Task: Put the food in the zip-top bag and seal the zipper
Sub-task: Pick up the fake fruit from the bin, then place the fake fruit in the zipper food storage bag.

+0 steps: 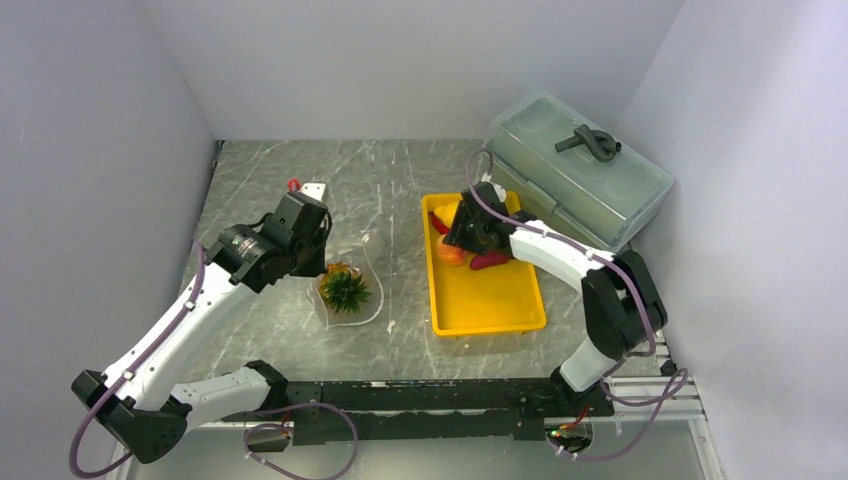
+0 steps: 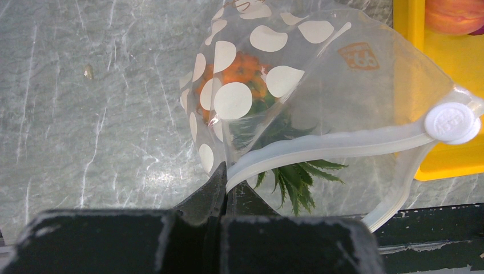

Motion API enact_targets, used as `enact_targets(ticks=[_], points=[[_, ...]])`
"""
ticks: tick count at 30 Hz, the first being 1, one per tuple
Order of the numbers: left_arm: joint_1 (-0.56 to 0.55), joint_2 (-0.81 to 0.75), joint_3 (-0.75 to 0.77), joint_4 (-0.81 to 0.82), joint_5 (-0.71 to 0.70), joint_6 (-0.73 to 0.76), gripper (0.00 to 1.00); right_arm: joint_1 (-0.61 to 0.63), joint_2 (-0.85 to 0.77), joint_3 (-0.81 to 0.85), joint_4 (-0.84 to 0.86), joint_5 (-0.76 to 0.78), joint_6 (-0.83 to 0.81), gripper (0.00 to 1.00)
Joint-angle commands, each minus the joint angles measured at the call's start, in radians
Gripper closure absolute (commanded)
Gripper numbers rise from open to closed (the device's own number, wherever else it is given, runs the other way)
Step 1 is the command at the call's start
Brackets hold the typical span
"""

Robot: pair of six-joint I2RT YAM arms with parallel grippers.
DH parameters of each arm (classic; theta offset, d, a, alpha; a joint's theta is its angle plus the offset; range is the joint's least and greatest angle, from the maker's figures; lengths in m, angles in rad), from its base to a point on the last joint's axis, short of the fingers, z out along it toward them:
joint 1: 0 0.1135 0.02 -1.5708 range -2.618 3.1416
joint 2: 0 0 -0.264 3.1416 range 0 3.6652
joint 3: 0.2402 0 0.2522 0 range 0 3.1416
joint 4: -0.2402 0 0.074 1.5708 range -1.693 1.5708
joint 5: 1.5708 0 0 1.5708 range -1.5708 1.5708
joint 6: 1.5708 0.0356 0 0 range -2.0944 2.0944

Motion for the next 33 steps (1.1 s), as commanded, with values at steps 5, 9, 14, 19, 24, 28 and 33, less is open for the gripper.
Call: enact_targets(ticks=[5,9,14,19,24,28,33], points=[[0.001,0.0,0.01,0.008,-0.008,-0.016,1.0,-0.002,-0.205,-0.055,-0.016,0.039,-0.048,0.85],[0.001,0.002,0.01,0.011,-0.01,-0.013,1.0,-0.002,-0.265,-0.059,-0.052,0.03,-0.073,0.85],[0.001,0.006,0.012,0.005,-0.018,-0.011,1.0,0.0,-0.357,-0.085,-0.046,0.002,-0.104,0.88],[0.002,0.003,0.008,0.003,-0.02,-0.013,1.0,0.013,-0.425,-0.086,-0.044,-0.041,-0.141,0.89],[0.001,0.003,0.008,-0.001,-0.019,-0.016,1.0,0.033,-0.491,-0.076,-0.055,-0.063,-0.155,0.91],[0.001,0.005,0.014,-0.004,-0.015,-0.016,1.0,0.066,-0.551,-0.071,-0.038,-0.081,-0.168,0.94],[0.002,0.002,0.014,-0.002,-0.02,-0.016,1.0,0.157,-0.581,-0.036,-0.037,-0.074,-0.191,0.99]])
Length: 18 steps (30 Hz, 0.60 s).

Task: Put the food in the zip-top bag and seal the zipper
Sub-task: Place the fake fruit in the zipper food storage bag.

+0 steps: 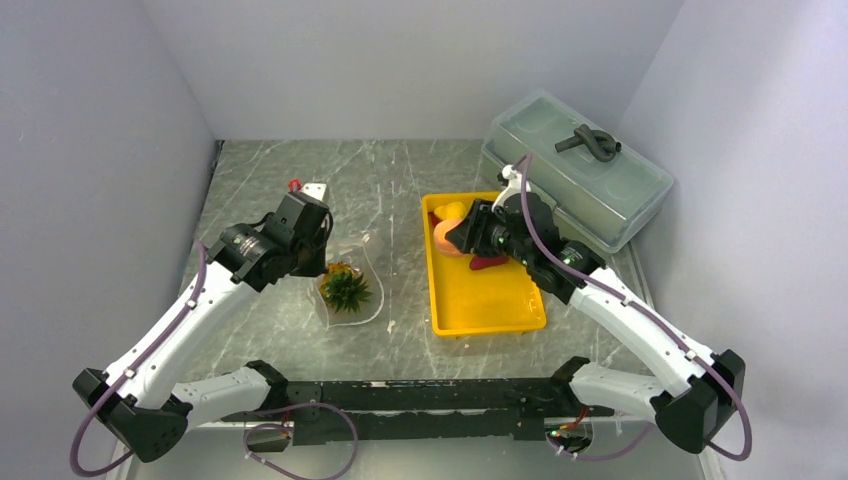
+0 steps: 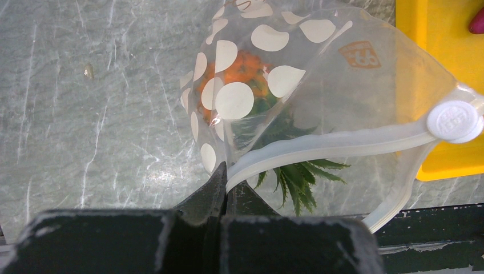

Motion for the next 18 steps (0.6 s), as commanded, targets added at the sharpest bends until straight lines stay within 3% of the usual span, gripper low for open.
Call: enact_targets(ticks=[1,18], points=[[0.001,-0.006,0.016,-0.003,-0.02,-0.017,1.0,0.085,-0.029,0.058,0.03,-0.006,-0.041,1.0],[0.002,0.004,0.032,0.007,-0.005,-0.011,1.0,0.362,0.033,0.14,0.212,-0.114,-0.119,1.0]])
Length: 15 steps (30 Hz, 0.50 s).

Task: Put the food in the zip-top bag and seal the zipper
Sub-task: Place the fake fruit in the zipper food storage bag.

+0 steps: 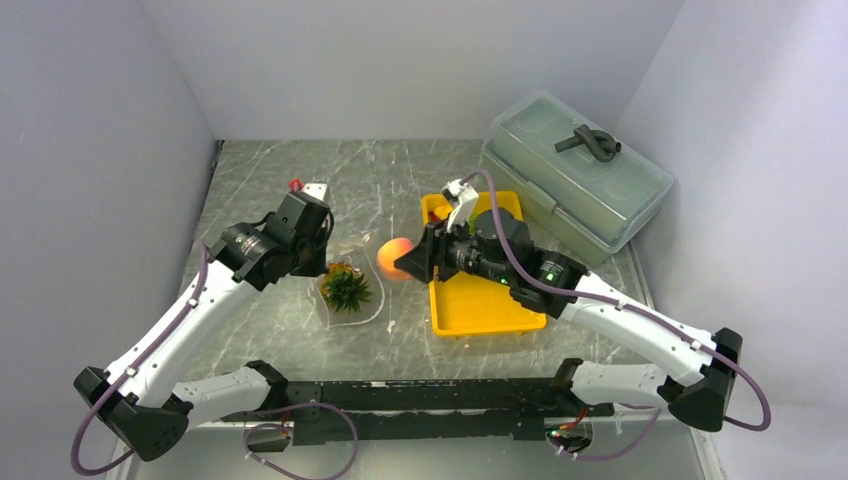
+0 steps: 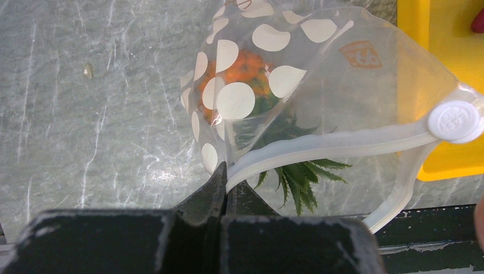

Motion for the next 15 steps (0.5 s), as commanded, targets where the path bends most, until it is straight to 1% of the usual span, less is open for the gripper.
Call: enact_targets(ticks=[1,9,15], points=[[0.002,-0.001,0.033,0.009,-0.003,-0.01,1.0,0.06,0.026,0.067,0.109,-0.034,-0.04,1.0],[0.001,0.018,0.042,0.007,0.006,-0.009,1.0,0.134,0.136,0.134,0.138,-0.058,-0.057,1.0],[0.001,0.023,0.051,0.007,0.009,-0.01,1.0,0.161,0.229,0.2,0.119,-0.022,-0.046,1.0]])
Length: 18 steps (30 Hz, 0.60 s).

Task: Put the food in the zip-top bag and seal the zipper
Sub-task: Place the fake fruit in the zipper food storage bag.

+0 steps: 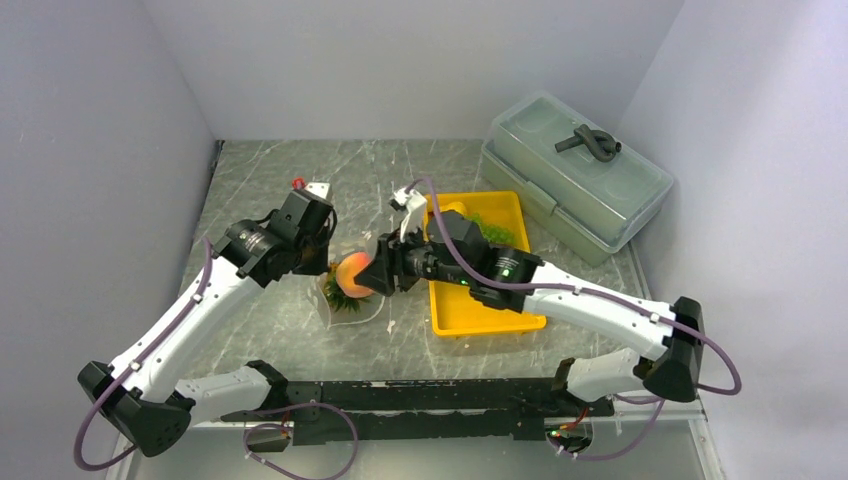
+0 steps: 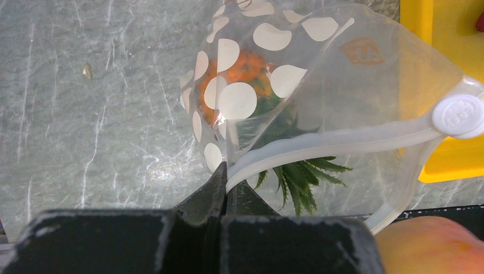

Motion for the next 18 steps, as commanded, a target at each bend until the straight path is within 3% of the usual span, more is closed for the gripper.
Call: enact_targets(ticks=[1,18], points=[[0.003,0.001,0.047,0.005,0.008,-0.01,1.0,0.02,0.05,0.087,0.042,0.022,-0.017,1.0],[0.001,0.011,0.069,-0.011,0.042,-0.006,1.0,0.022,0.254,0.166,0.08,0.23,-0.039,1.0]])
